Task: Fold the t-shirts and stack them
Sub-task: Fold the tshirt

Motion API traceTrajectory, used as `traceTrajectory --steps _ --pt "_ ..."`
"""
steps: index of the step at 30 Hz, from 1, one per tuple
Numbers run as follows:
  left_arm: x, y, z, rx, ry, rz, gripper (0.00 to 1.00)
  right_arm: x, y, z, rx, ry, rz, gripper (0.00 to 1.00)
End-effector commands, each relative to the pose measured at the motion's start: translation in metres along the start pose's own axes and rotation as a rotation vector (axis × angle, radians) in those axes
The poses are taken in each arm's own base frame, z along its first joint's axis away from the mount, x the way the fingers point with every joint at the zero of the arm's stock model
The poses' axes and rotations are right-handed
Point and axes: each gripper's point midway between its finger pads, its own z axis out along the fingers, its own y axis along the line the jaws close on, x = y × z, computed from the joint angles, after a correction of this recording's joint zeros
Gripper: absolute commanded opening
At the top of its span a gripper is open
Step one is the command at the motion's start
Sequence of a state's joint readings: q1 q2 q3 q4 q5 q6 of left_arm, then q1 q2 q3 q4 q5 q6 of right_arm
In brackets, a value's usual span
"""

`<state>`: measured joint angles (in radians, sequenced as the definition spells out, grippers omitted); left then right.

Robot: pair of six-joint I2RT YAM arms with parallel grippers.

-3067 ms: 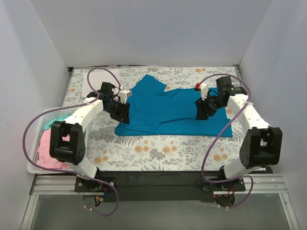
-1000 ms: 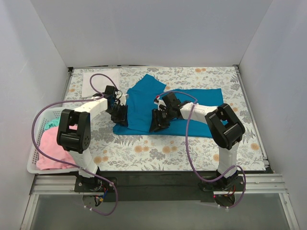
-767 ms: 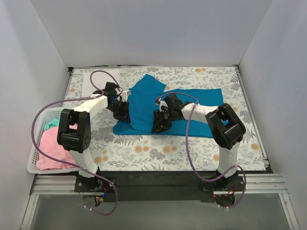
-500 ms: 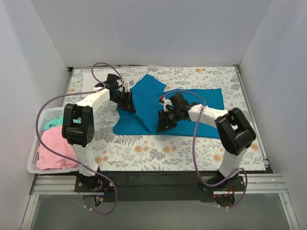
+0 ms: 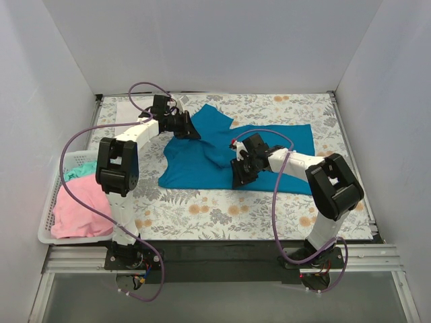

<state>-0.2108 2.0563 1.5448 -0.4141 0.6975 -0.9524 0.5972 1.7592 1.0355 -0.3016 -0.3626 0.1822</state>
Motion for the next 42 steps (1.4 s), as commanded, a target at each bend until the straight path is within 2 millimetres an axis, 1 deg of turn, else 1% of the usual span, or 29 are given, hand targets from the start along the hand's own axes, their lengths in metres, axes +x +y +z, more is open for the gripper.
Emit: traceTrajectory --steps 1,2,3,5,10,11,13,14,15,16,17,18,19,20,21,22,24,26,28,29,30,33,34,36,37,38,39,40,42 --pt "-0.029 -0.007 0.005 0.042 -0.099 -0.024 0.0 0.012 -0.013 0.0 0.047 0.041 -0.003 0.34" --pt "-0.027 -0.002 0.007 0.03 -0.099 -0.039 0.02 0.012 -0.013 0.0 0.045 0.042 -0.003 0.34" --pt "-0.028 0.0 0.008 0.025 -0.101 -0.051 0.09 0.012 -0.012 -0.001 0.043 0.042 -0.004 0.34" --pt "-0.029 0.007 0.007 -0.007 -0.114 -0.064 0.16 0.011 -0.009 -0.005 0.029 0.037 -0.012 0.34" --pt "-0.031 0.029 -0.013 -0.108 -0.174 -0.096 0.18 0.007 -0.005 -0.022 -0.011 0.013 -0.048 0.34" --pt "-0.037 0.028 -0.022 -0.122 -0.201 -0.085 0.19 0.008 -0.007 -0.029 -0.01 0.016 -0.072 0.34" --pt "-0.039 0.032 -0.033 -0.14 -0.215 -0.072 0.23 0.005 -0.006 -0.04 -0.021 0.014 -0.107 0.34" --pt "-0.039 0.031 -0.039 -0.149 -0.212 -0.014 0.27 0.002 -0.013 -0.05 -0.009 0.004 -0.177 0.34" --pt "-0.041 0.024 -0.048 -0.145 -0.214 0.034 0.29 0.004 -0.016 -0.057 0.0 0.02 -0.187 0.34" --pt "-0.033 0.02 -0.054 -0.15 -0.178 0.058 0.3 0.003 -0.025 -0.067 0.015 0.012 -0.184 0.35" --pt "-0.028 0.021 -0.059 -0.162 -0.154 0.132 0.33 0.0 -0.03 -0.078 0.023 -0.005 -0.242 0.36" --pt "-0.026 0.015 -0.068 -0.17 -0.148 0.169 0.33 0.005 -0.035 -0.086 0.032 0.007 -0.244 0.36" --pt "-0.009 0.017 -0.073 -0.178 -0.081 0.18 0.33 0.005 -0.043 -0.093 0.051 -0.001 -0.255 0.36" --pt "0.0 0.016 -0.077 -0.181 -0.045 0.208 0.34 0.005 -0.057 -0.105 0.086 -0.018 -0.251 0.37" --pt "0.007 0.018 -0.084 -0.203 -0.012 0.272 0.37 0.012 -0.069 -0.113 0.126 0.011 -0.294 0.37" --pt "0.026 0.022 -0.088 -0.214 0.054 0.267 0.37 0.017 -0.084 -0.119 0.163 0.022 -0.289 0.37" --pt "0.049 0.031 -0.093 -0.241 0.136 0.297 0.37 0.027 -0.106 -0.129 0.253 0.067 -0.311 0.37" --pt "0.069 0.04 -0.099 -0.275 0.206 0.336 0.37 0.041 -0.126 -0.136 0.292 0.121 -0.329 0.37" --pt "0.1 0.054 -0.098 -0.307 0.293 0.341 0.37 0.055 -0.145 -0.14 0.327 0.169 -0.326 0.36" --pt "0.101 0.056 -0.098 -0.323 0.304 0.353 0.36 0.059 -0.149 -0.14 0.336 0.184 -0.327 0.36" --pt "0.113 0.062 -0.098 -0.339 0.334 0.347 0.36 0.063 -0.153 -0.139 0.338 0.198 -0.327 0.36" --pt "0.129 0.077 -0.1 -0.39 0.378 0.348 0.31 0.076 -0.164 -0.136 0.341 0.242 -0.333 0.35" --pt "0.141 0.082 -0.1 -0.399 0.402 0.341 0.3 0.079 -0.167 -0.135 0.344 0.25 -0.332 0.34" --pt "0.149 0.09 -0.106 -0.441 0.418 0.349 0.26 0.088 -0.172 -0.132 0.353 0.282 -0.334 0.33" --pt "0.16 0.095 -0.107 -0.461 0.436 0.347 0.25 0.092 -0.173 -0.131 0.354 0.293 -0.334 0.33" --pt "0.164 0.101 -0.112 -0.498 0.447 0.351 0.22 0.096 -0.176 -0.13 0.359 0.308 -0.341 0.33" --pt "0.169 0.105 -0.115 -0.516 0.459 0.349 0.2 0.106 -0.176 -0.127 0.351 0.334 -0.337 0.33" --pt "0.181 0.109 -0.118 -0.527 0.487 0.341 0.19 0.113 -0.176 -0.126 0.347 0.352 -0.338 0.31" --pt "0.188 0.11 -0.124 -0.541 0.498 0.35 0.17 0.126 -0.173 -0.127 0.34 0.378 -0.339 0.29"
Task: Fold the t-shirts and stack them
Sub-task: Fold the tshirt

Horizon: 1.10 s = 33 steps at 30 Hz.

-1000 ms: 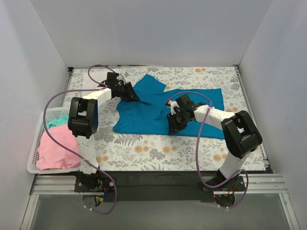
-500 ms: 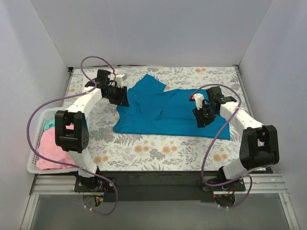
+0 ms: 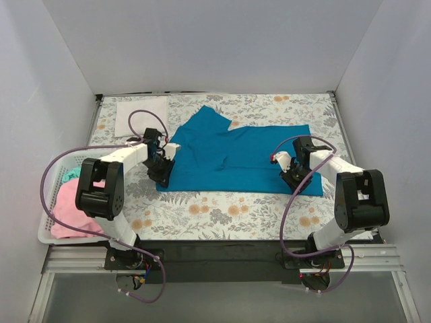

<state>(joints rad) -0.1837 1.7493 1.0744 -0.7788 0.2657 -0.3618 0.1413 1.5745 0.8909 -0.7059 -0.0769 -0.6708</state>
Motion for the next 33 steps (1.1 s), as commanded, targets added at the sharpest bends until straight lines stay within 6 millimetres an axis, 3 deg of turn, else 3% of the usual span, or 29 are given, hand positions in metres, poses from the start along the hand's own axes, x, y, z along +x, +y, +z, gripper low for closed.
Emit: traceTrajectory --steps 1,4,6,8,10,11,12,13,14,15,16,17,18,19,20,21,22,24,25,26,33 --pt "0.03 0.011 -0.006 -0.094 0.066 0.04 0.16 0.029 0.014 0.006 -0.028 0.073 -0.036 0.28" --pt "0.043 -0.001 -0.011 -0.041 0.08 0.048 0.14 0.036 0.033 -0.003 -0.088 0.058 -0.041 0.27" --pt "0.031 -0.012 -0.022 0.013 0.035 0.078 0.17 0.022 0.044 -0.017 -0.137 -0.015 -0.044 0.29" --pt "0.008 -0.027 -0.038 0.081 -0.047 0.114 0.27 -0.003 0.044 -0.044 -0.155 -0.107 -0.05 0.36" --pt "-0.038 -0.026 -0.062 0.067 -0.165 0.136 0.34 -0.029 0.039 -0.063 -0.165 -0.214 -0.045 0.44" --pt "-0.051 -0.026 -0.062 0.089 -0.178 0.132 0.36 -0.051 0.028 -0.079 -0.142 -0.285 -0.059 0.53" --pt "-0.083 -0.023 -0.08 0.067 -0.251 0.157 0.39 -0.06 0.019 -0.085 -0.125 -0.308 -0.06 0.56" --pt "-0.101 -0.019 -0.084 0.052 -0.29 0.158 0.41 -0.065 0.006 -0.09 -0.111 -0.329 -0.041 0.59" --pt "-0.112 -0.013 -0.074 0.052 -0.28 0.133 0.43 -0.073 -0.008 -0.088 -0.112 -0.33 -0.033 0.62" --pt "-0.126 -0.009 -0.077 0.044 -0.305 0.128 0.43 -0.09 -0.026 -0.101 -0.083 -0.381 -0.034 0.63" --pt "-0.153 -0.004 -0.087 0.025 -0.361 0.131 0.44 -0.093 -0.049 -0.106 -0.06 -0.404 0.009 0.65" --pt "-0.166 -0.002 -0.089 0.024 -0.382 0.101 0.45 -0.097 -0.065 -0.095 -0.077 -0.394 0.044 0.66" --pt "-0.173 0.003 -0.073 0.036 -0.357 0.08 0.45 -0.116 -0.09 -0.11 -0.028 -0.452 0.038 0.66" --pt "-0.196 0.007 -0.084 0.021 -0.413 0.081 0.45 -0.119 -0.108 -0.111 -0.012 -0.464 0.063 0.66" --pt "-0.205 0.009 -0.082 0.019 -0.428 0.069 0.46 -0.122 -0.122 -0.096 -0.026 -0.449 0.087 0.66" --pt "-0.211 0.014 -0.07 0.024 -0.416 0.043 0.47 -0.131 -0.138 -0.098 -0.008 -0.476 0.099 0.66" --pt "-0.222 0.017 -0.072 0.019 -0.443 0.044 0.5 -0.141 -0.158 -0.108 0.034 -0.511 0.101 0.66" --pt "-0.24 0.022 -0.074 0.009 -0.48 0.025 0.52 -0.15 -0.182 -0.091 0.038 -0.503 0.129 0.66" --pt "-0.244 0.027 -0.063 0.004 -0.471 0.016 0.53 -0.161 -0.198 -0.1 0.078 -0.532 0.122 0.67" --pt "-0.254 0.029 -0.068 -0.002 -0.493 0.014 0.53 -0.162 -0.208 -0.083 0.072 -0.511 0.134 0.67" --pt "-0.266 0.038 -0.043 0.002 -0.48 -0.01 0.55 -0.172 -0.272 -0.06 0.215 -0.509 0.114 0.7"
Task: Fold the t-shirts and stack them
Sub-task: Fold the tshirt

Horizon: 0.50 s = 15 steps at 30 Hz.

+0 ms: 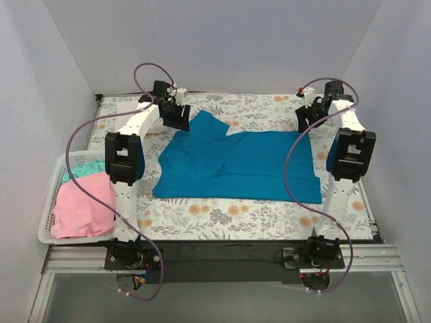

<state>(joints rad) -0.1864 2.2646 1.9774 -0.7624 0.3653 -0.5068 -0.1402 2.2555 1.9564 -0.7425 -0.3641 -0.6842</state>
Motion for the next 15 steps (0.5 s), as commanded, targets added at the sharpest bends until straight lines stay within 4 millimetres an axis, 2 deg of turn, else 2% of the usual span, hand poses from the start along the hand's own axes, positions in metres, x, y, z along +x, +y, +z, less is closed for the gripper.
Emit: traceTrajectory --steps 1,7,15 --pt "-0.028 0.002 -0.014 -0.022 -0.077 0.009 0.56 -0.025 -0.032 -0.003 0.099 -0.068 -0.055 0.7" --pt "-0.018 0.011 -0.001 -0.048 -0.055 0.011 0.56 -0.01 -0.035 0.02 0.08 -0.044 -0.076 0.68" --pt "-0.011 0.025 0.013 -0.098 -0.036 0.009 0.56 0.015 -0.021 0.041 0.008 -0.01 -0.06 0.51"
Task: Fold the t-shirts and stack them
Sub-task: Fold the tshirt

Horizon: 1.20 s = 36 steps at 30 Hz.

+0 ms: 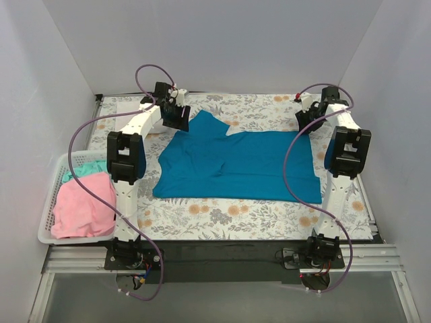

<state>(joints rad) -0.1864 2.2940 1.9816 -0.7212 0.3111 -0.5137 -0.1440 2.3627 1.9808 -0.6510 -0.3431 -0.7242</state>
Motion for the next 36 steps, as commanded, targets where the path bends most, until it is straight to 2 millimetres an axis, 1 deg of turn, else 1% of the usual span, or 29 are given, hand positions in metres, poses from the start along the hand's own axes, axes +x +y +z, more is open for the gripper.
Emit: traceTrajectory --steps 1,3,4,6,7,8,9,10,11,12,14,15,18,22,24,25,26,30,34,35,36 --pt "-0.009 0.014 0.007 -0.051 -0.025 0.01 0.56 0.007 0.004 0.005 -0.025 -0.005 -0.023 0.47" --pt "-0.011 0.016 0.01 -0.057 -0.03 0.017 0.56 0.012 0.006 0.006 -0.03 0.01 -0.029 0.43" --pt "-0.01 0.018 0.015 -0.059 -0.024 0.019 0.56 0.016 0.007 0.007 -0.031 0.018 -0.034 0.4" --pt "-0.014 0.022 0.019 -0.068 -0.032 0.033 0.56 0.019 0.008 0.008 -0.035 0.025 -0.036 0.32" --pt "-0.015 0.024 0.021 -0.079 -0.031 0.04 0.56 0.021 0.009 0.008 -0.037 0.028 -0.035 0.26" --pt "-0.011 0.028 0.027 -0.084 -0.02 0.041 0.56 0.022 0.009 0.008 -0.038 0.031 -0.038 0.22" --pt "-0.016 0.03 0.026 -0.09 -0.032 0.05 0.56 0.024 0.009 0.009 -0.039 0.036 -0.036 0.17" --pt "-0.017 0.031 0.028 -0.094 -0.035 0.054 0.56 0.024 0.009 0.008 -0.039 0.036 -0.039 0.08" --pt "-0.019 0.032 0.03 -0.102 -0.037 0.065 0.56 0.025 0.009 0.008 -0.034 0.042 -0.039 0.03" --pt "-0.019 0.035 0.033 -0.108 -0.039 0.068 0.56 0.026 0.008 0.008 -0.033 0.046 -0.04 0.01" --pt "-0.023 0.036 0.035 -0.111 -0.052 0.077 0.56 0.028 0.008 0.009 -0.032 0.051 -0.044 0.01" --pt "-0.022 0.038 0.039 -0.114 -0.049 0.076 0.56 0.029 0.007 0.009 -0.03 0.054 -0.045 0.01" --pt "-0.023 0.036 0.044 -0.102 -0.051 0.081 0.56 0.029 0.005 0.009 -0.024 0.056 -0.046 0.01" --pt "-0.018 0.023 0.054 -0.056 -0.041 0.089 0.55 0.029 0.004 0.01 -0.02 0.06 -0.042 0.01" --pt "-0.016 0.016 0.06 -0.045 -0.033 0.106 0.53 0.027 0.003 0.009 -0.018 0.056 -0.044 0.01" --pt "-0.012 0.013 0.066 -0.04 -0.025 0.11 0.53 0.027 0.003 0.01 -0.018 0.056 -0.042 0.01" --pt "-0.011 0.013 0.069 -0.041 -0.021 0.115 0.52 0.027 0.003 0.009 -0.017 0.057 -0.042 0.01" --pt "-0.008 -0.001 0.077 -0.007 -0.013 0.128 0.49 0.023 0.002 0.005 -0.012 0.048 -0.048 0.01" --pt "-0.005 0.002 0.086 -0.026 0.0 0.122 0.37 0.02 0.002 -0.001 -0.008 0.039 -0.058 0.01" --pt "-0.004 0.005 0.087 -0.039 0.004 0.123 0.31 0.019 0.002 -0.002 -0.008 0.035 -0.059 0.01" --pt "-0.004 0.006 0.088 -0.042 0.005 0.124 0.26 0.019 0.002 -0.003 -0.006 0.035 -0.06 0.01"
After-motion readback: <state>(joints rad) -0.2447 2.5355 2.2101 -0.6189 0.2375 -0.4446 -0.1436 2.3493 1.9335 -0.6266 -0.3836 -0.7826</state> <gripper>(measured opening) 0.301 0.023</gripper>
